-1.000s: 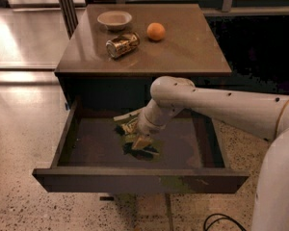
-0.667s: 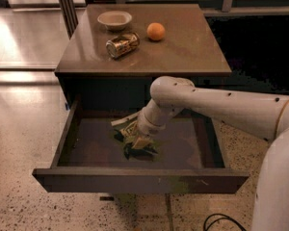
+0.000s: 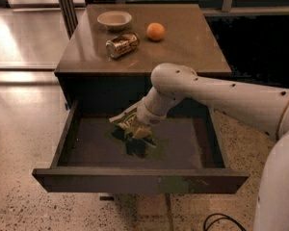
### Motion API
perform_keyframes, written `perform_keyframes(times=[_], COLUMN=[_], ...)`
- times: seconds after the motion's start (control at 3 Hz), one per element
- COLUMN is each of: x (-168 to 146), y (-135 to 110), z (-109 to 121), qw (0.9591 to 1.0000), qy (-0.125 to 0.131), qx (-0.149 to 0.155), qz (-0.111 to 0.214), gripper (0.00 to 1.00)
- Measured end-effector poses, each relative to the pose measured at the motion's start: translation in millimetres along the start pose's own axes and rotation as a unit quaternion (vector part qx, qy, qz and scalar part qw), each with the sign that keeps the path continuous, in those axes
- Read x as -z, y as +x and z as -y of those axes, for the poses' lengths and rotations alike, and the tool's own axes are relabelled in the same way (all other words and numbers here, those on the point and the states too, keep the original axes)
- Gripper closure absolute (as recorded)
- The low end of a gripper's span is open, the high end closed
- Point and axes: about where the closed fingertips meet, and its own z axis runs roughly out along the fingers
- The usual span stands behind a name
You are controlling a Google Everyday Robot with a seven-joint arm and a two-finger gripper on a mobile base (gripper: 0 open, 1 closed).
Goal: Pick green jalapeno chip bag from top drawer and place on counter
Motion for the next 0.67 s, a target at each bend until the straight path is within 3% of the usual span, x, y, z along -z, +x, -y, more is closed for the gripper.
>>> perform_keyframes(times=[0.67], x=[113.6], y=[-63.5], z=[47.4], qw=[0.9968], qy=[0.004], qx=[0.076], qz=[0.026], gripper=[1.0])
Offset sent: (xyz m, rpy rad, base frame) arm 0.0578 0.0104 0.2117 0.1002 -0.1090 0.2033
